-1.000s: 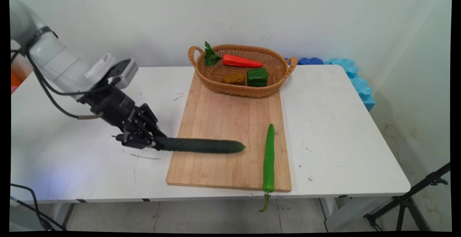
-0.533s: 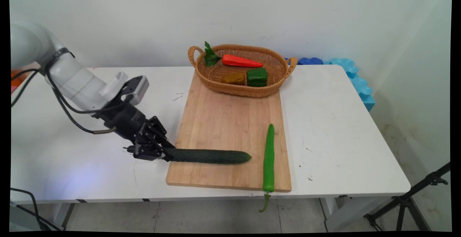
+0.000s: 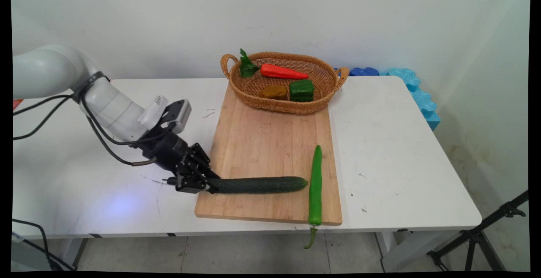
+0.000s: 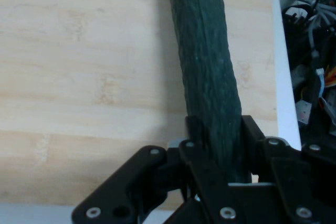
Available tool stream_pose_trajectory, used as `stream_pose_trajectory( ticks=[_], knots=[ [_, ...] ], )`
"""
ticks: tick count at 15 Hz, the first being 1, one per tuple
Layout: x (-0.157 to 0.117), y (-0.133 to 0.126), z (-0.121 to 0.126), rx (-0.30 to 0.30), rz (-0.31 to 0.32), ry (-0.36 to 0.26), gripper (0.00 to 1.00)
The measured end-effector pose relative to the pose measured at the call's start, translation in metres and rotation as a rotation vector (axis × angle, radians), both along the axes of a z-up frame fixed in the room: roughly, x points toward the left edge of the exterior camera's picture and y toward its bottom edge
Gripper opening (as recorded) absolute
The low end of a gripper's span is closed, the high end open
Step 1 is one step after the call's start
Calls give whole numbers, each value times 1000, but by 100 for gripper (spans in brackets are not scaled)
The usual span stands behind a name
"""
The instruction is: Place the picked object on the cutting board
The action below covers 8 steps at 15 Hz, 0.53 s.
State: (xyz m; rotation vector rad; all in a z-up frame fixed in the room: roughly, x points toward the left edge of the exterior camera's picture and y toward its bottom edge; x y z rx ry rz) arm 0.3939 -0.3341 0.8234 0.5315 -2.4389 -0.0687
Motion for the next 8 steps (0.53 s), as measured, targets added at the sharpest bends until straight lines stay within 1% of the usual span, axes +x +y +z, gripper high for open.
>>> stream_pose_trajectory(
  ticks=[2,3,8],
  knots=[
    [-4,-2,-6,-3,2,4,0],
    [-6,-4,-9,-5,2,6,100],
    [-12,-8,-18,-17,-4,10,100]
  ],
)
